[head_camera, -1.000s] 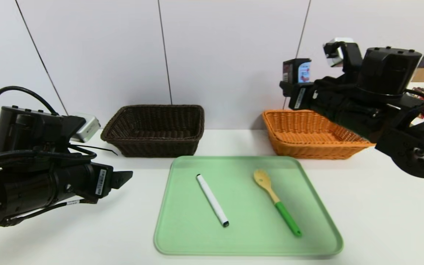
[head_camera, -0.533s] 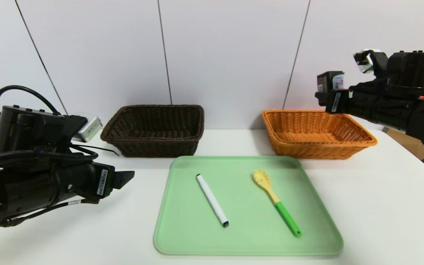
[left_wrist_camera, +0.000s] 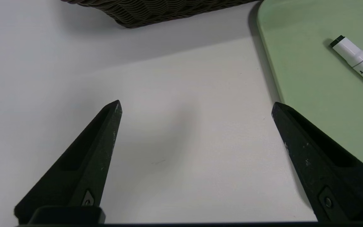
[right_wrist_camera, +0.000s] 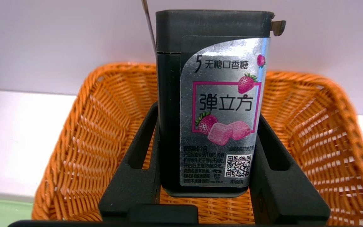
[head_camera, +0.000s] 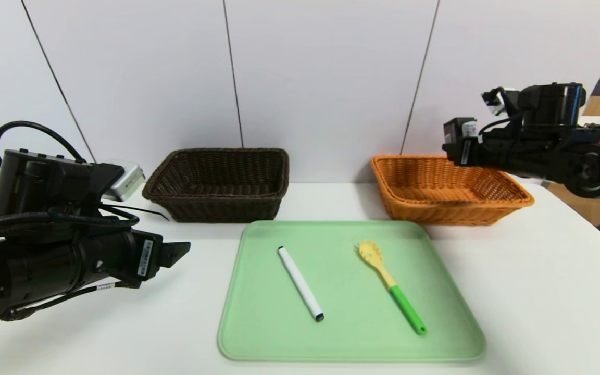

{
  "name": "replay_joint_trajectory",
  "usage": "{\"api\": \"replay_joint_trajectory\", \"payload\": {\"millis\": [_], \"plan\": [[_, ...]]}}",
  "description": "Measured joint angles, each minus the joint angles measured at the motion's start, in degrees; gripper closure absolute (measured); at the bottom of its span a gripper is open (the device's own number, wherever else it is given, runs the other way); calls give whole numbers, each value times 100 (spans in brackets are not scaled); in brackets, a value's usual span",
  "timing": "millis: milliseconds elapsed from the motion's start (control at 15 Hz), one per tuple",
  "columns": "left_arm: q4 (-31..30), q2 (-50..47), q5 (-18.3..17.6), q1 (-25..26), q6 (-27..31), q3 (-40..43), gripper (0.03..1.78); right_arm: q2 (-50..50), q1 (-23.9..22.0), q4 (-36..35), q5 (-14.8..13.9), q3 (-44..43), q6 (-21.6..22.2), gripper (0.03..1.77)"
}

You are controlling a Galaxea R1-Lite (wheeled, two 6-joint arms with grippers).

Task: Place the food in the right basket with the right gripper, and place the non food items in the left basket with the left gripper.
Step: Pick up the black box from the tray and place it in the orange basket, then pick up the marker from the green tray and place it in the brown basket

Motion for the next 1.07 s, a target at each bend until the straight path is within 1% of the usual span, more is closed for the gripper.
{"api": "replay_joint_trajectory", "payload": {"millis": [67,133,200,400,533,600,733,867,1067], "plan": [[0,0,-1,0,2,0,12,77,-2,22,5,-33,-2,106],[0,0,-1,0,2,0,12,132,-2,37,5,-48,-2,101],[2,1,0,0,0,0,12,173,-2,35,7,-54,6,89],[0,20,-1,0,0,-9,12,227,1,69,16,-65,9,63],[2,26,-1,0,0,-20,12,199,-7,166,18,-63,9,51],[0,26,0,0,0,-28,12,140,-5,336,16,-63,5,46],[2,23,11,0,0,-43,12,-135,28,957,11,-116,-11,38],[9,12,44,1,2,-50,12,-573,72,1936,-9,-317,-52,31],[49,-33,241,0,11,-130,12,-1348,128,3579,-85,-664,-87,24]]}}
